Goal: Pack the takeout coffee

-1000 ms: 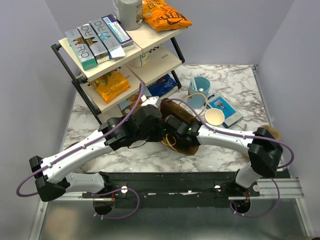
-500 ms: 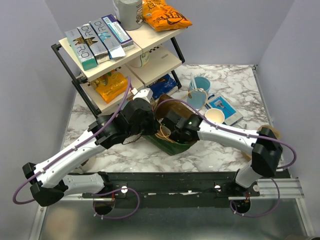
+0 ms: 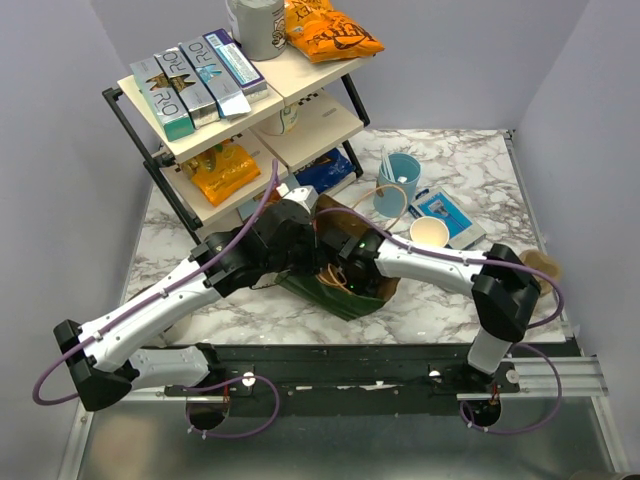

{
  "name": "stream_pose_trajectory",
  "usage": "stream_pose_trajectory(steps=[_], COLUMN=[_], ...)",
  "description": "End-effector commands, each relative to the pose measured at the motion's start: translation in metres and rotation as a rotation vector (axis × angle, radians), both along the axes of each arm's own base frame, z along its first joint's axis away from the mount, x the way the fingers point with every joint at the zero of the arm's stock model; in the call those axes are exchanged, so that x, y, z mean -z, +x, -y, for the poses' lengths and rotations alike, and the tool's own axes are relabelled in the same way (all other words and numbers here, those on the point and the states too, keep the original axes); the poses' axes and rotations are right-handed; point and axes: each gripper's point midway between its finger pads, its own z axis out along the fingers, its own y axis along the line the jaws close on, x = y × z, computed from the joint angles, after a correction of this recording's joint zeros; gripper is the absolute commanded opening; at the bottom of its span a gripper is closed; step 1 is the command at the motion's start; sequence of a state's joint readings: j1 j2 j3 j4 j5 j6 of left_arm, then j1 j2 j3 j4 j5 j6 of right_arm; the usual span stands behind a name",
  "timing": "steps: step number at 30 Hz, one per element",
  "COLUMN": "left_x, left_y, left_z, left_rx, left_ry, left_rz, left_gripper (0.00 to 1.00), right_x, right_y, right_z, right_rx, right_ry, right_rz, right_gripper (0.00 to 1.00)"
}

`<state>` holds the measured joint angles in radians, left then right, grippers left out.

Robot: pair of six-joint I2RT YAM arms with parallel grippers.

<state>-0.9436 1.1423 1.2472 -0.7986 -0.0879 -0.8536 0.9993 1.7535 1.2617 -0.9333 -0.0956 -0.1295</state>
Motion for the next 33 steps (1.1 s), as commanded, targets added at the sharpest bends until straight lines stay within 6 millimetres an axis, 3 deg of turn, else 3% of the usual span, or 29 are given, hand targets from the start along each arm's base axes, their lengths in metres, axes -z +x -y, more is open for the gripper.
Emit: stream_pose_trajectory(steps=[1,4,9,14,25,29,33], left_x=[-0.033,-0.039,-0.052,-0.057,-0.064,-0.062,-0.068], left_y=[0.011,0.014,0.008,0.000,0.006,0.022,0.027], left_z=[0.014,0.015,0.023,0.037,0.020,0.002,0.005], left_rx=[0.009,0.017,0.098,0.193,0.126,0.015,0.015], left_ry=[-0.144,-0.194,-0.291,-0.336,-0.338,-0.286,-0.291], left_rz=[0.087,0.111,0.139,0.135,0.194,0.219,0.238], left_gripper=[0.00,0.00,0.00,0.00,0.00,0.00,0.00], right_x=[-0.016,-0.027,-0.021,-0.005,0.036,0.042,0.055], right_y=[-0.017,-0.028,-0.048,-0.040,-0.055,-0.059,-0.060], right_z=[0.025,0.036,0.042,0.046,0.056,0.057,0.064], right_rx=[-0.013,0.009,0.018,0.059,0.055,0.056,0.060], right_ry=[-0.048,-0.049,-0.052,-0.140,-0.271,-0.294,-0.360], right_rz=[-0.024,-0.046,-0.130,-0.137,-0.304,-0.335,-0.352], right_gripper=[0.01,0.01,0.01,0.01,0.01,0.01,0.01])
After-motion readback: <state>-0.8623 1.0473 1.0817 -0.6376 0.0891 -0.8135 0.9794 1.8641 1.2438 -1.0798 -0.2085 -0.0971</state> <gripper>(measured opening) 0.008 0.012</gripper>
